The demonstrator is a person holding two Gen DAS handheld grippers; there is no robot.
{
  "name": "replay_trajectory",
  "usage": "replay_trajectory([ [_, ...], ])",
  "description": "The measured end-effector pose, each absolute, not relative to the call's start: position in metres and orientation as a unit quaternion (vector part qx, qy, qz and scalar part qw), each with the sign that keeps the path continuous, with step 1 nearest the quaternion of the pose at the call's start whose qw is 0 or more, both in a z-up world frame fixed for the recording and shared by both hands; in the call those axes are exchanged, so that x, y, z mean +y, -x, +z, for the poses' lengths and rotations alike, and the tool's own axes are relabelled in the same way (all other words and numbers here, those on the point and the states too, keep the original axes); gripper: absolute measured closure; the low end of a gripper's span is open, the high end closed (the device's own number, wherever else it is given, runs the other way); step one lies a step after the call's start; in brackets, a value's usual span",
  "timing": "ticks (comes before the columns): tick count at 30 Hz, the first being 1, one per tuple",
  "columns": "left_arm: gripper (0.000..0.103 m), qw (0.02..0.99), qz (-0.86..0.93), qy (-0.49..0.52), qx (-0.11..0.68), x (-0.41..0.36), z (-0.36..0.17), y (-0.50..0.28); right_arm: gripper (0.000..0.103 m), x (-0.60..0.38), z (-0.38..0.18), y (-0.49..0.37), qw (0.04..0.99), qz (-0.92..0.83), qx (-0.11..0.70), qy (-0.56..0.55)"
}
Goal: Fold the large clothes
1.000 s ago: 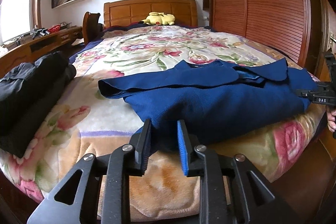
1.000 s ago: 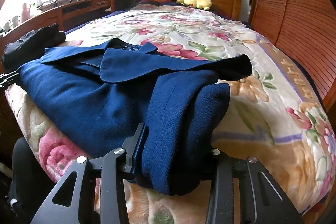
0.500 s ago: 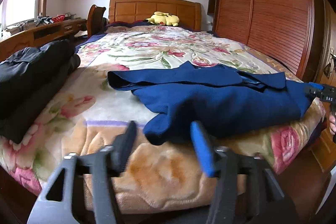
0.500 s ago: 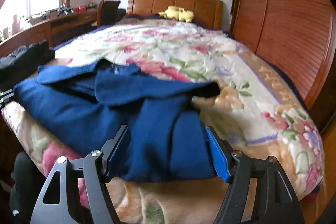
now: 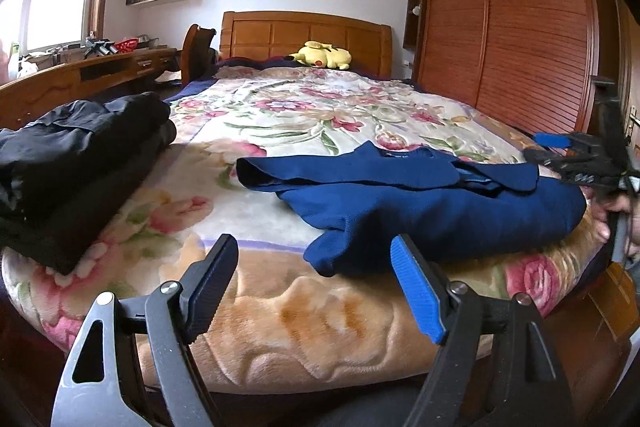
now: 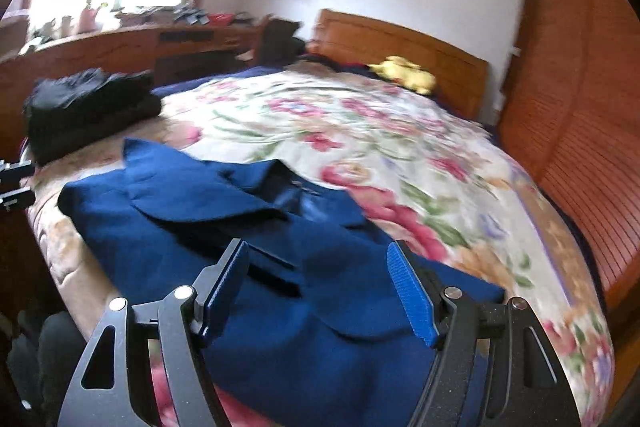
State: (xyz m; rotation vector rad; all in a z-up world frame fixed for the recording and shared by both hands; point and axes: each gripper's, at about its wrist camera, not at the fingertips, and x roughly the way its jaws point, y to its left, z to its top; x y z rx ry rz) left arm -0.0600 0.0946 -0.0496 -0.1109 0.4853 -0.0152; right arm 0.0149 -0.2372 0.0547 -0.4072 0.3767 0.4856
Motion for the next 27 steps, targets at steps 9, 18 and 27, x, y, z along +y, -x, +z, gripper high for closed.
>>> replay_trajectory([
  [9, 0.023, 0.967, -0.002, 0.052, 0.248, 0.101, -0.054, 0.062, 0.030, -0.173, 0.022, -0.061, 0.875, 0.303, 0.279, 0.254],
  [18, 0.023, 0.965, -0.009, 0.052, 0.256, 0.099, -0.061, 0.058, 0.091, -0.143, 0.026, -0.107, 0.845, 0.313, 0.329, 0.284],
  [27, 0.023, 0.962, -0.022, 0.057, 0.267, 0.095, -0.073, 0.047, 0.101, -0.138, 0.076, -0.154, 0.878, 0.301, 0.281, 0.245],
])
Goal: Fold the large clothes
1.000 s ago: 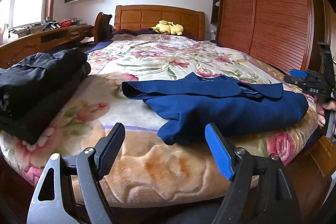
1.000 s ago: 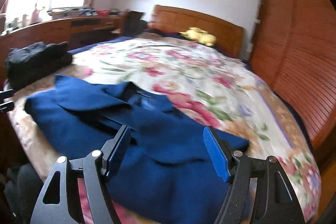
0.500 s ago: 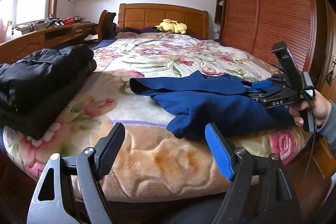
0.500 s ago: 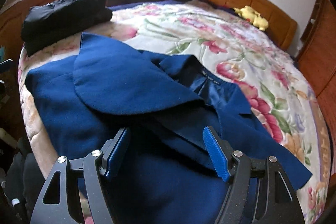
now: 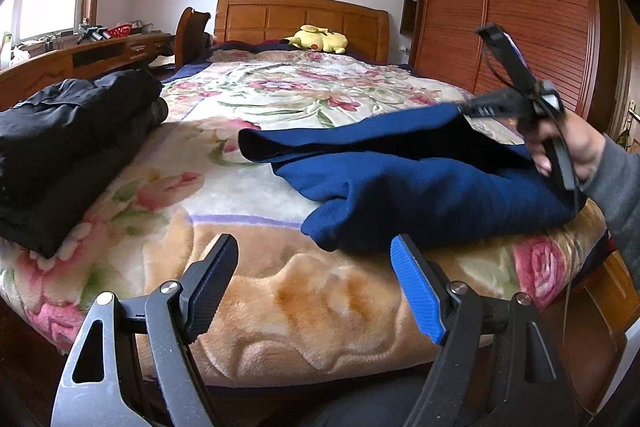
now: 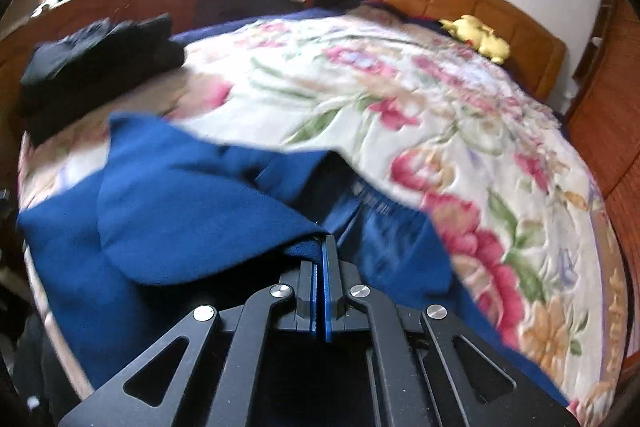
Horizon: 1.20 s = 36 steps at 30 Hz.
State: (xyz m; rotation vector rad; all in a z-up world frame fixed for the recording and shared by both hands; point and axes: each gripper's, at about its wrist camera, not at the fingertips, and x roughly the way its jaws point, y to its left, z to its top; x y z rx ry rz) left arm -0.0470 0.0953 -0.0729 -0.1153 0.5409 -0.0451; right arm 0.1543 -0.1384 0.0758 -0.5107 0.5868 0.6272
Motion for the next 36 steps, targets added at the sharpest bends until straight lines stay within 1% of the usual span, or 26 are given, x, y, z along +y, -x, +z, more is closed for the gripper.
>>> replay_trajectory([
  [7, 0.023, 0.963, -0.025, 0.048, 0.264, 0.090, -0.070, 0.041, 0.101, -0.122, 0.088, -0.216, 0.896, 0.271, 0.263, 0.235],
  [14, 0.023, 0.963, -0.026, 0.040, 0.264, 0.083, -0.066, 0.039, 0.101, -0.092, 0.063, -0.254, 0.898, 0.231, 0.255, 0.273],
  [15, 0.023, 0.963, -0.027, 0.039, 0.264, 0.081, -0.066, 0.039, 0.100, -0.089, 0.060, -0.255, 0.898, 0.229, 0.259, 0.274],
  [16, 0.023, 0.963, -0.027, 0.037, 0.264, 0.079, -0.065, 0.039, 0.086, -0.086, 0.058, -0.254, 0.896, 0.229, 0.264, 0.274],
  [17, 0.023, 0.963, -0.028, 0.035, 0.264, 0.077, -0.065, 0.038, 0.075, -0.086, 0.058, -0.254, 0.896, 0.229, 0.266, 0.273],
  [18, 0.023, 0.964, -0.029, 0.033, 0.264, 0.075, -0.064, 0.038, 0.050, -0.086, 0.059, -0.252, 0.896, 0.231, 0.270, 0.267],
  [19, 0.023, 0.964, -0.029, 0.031, 0.263, 0.074, -0.063, 0.038, 0.035, -0.089, 0.064, -0.251, 0.896, 0.232, 0.272, 0.262],
  [24, 0.023, 0.965, -0.036, 0.026, 0.259, 0.065, -0.058, 0.038, 0.035, -0.124, 0.090, -0.237, 0.916, 0.223, 0.246, 0.226],
  [28, 0.023, 0.967, -0.042, 0.021, 0.251, 0.059, -0.054, 0.041, 0.035, -0.176, 0.096, -0.212, 0.931, 0.206, 0.228, 0.197],
  [32, 0.023, 0.967, -0.048, 0.017, 0.249, 0.052, -0.051, 0.040, 0.035, -0.226, 0.073, -0.209, 0.926, 0.163, 0.265, 0.212],
  [36, 0.023, 0.968, -0.054, 0.018, 0.246, 0.046, -0.048, 0.036, 0.035, -0.285, 0.051, -0.231, 0.926, 0.114, 0.324, 0.159],
])
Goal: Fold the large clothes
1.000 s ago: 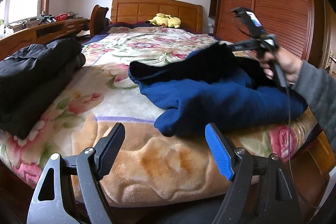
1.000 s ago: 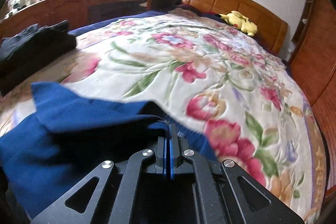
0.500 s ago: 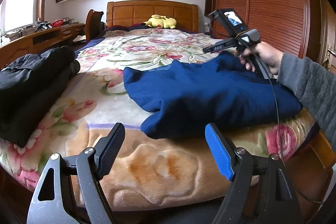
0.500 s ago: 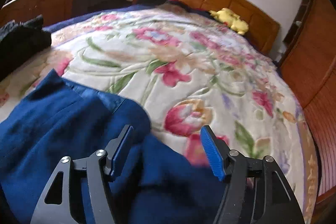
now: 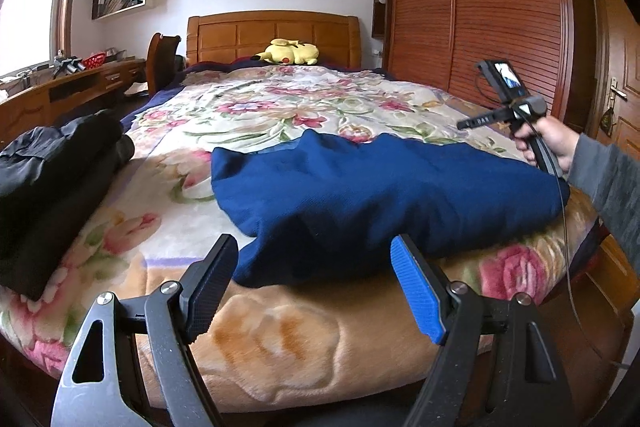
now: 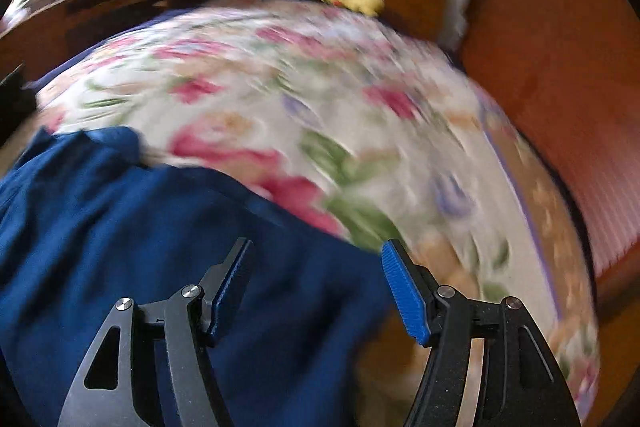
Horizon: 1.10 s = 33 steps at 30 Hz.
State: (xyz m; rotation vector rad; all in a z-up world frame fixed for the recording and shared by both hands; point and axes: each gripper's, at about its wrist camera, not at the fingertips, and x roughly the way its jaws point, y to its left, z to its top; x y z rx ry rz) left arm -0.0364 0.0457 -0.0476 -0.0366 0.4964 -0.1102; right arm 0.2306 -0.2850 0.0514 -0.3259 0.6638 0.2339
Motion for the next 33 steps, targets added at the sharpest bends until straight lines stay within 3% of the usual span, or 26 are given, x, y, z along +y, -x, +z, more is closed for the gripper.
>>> replay_trajectory([
  [6, 0.023, 0.967, -0.054, 0.016, 0.247, 0.039, -0.046, 0.033, 0.035, -0.343, 0.018, -0.265, 0.907, 0.107, 0.402, 0.063],
  [11, 0.023, 0.966, -0.050, 0.017, 0.254, 0.037, -0.048, 0.030, 0.047, -0.356, 0.001, -0.278, 0.897, 0.128, 0.423, 0.031],
  [14, 0.023, 0.965, -0.053, 0.013, 0.256, 0.034, -0.048, 0.029, 0.067, -0.354, -0.006, -0.284, 0.889, 0.152, 0.430, 0.026],
  [17, 0.023, 0.965, -0.054, 0.010, 0.257, 0.030, -0.047, 0.028, 0.099, -0.361, -0.006, -0.288, 0.890, 0.162, 0.425, 0.026],
  [19, 0.023, 0.965, -0.054, 0.008, 0.256, 0.028, -0.045, 0.027, 0.101, -0.366, -0.002, -0.282, 0.899, 0.157, 0.408, 0.037],
  [27, 0.023, 0.965, -0.063, -0.003, 0.255, 0.017, -0.041, 0.018, 0.098, -0.391, 0.016, -0.265, 0.915, 0.125, 0.382, 0.041],
  [29, 0.023, 0.965, -0.069, -0.009, 0.252, 0.012, -0.038, 0.013, 0.082, -0.390, 0.027, -0.255, 0.921, 0.096, 0.372, 0.058],
  [31, 0.023, 0.965, -0.076, -0.012, 0.250, 0.009, -0.033, 0.006, 0.059, -0.387, 0.037, -0.239, 0.928, 0.089, 0.354, 0.078],
  [33, 0.023, 0.965, -0.084, -0.012, 0.246, 0.005, -0.028, -0.003, 0.049, -0.382, 0.047, -0.217, 0.935, 0.097, 0.328, 0.098],
])
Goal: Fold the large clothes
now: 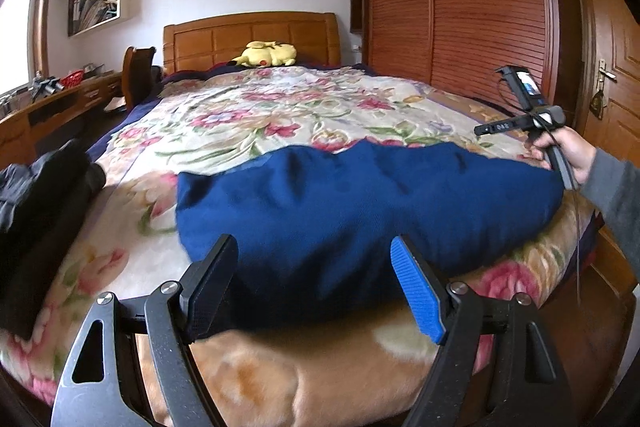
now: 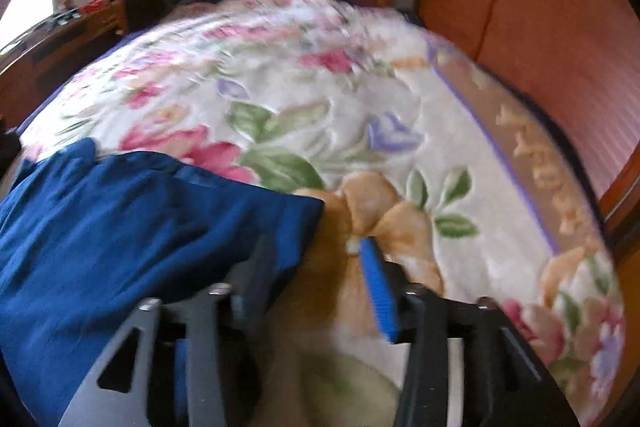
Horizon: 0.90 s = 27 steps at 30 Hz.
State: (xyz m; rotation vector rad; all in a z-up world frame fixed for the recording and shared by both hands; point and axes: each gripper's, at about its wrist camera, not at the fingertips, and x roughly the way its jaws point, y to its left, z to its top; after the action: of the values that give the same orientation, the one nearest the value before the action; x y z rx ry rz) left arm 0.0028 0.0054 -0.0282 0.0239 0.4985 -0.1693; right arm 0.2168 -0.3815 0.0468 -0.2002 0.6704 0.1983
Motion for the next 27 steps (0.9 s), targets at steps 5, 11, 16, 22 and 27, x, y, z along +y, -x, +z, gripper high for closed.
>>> replay_trajectory([
  [5, 0.023, 0.963, -0.097, -0.013, 0.250, -0.004, -0.026, -0.021, 0.048, -0.368, 0.059, -0.146, 0.948, 0.115, 0.274, 0.117],
  [11, 0.023, 0.953, -0.074, -0.020, 0.293, 0.002, -0.049, -0.031, 0.048, -0.344, 0.038, -0.078, 0.939, 0.184, 0.266, 0.118],
  [16, 0.023, 0.944, -0.060, -0.022, 0.323, 0.015, -0.068, -0.032, 0.048, -0.335, 0.012, -0.052, 0.928, 0.216, 0.278, 0.119],
  [22, 0.023, 0.937, -0.077, -0.012, 0.339, 0.023, -0.092, -0.029, 0.048, -0.327, -0.031, -0.047, 0.930, 0.195, 0.279, 0.136],
  [27, 0.023, 0.941, -0.073, -0.011, 0.329, 0.021, -0.087, -0.024, 0.048, -0.331, -0.034, -0.044, 0.939, 0.178, 0.266, 0.122],
])
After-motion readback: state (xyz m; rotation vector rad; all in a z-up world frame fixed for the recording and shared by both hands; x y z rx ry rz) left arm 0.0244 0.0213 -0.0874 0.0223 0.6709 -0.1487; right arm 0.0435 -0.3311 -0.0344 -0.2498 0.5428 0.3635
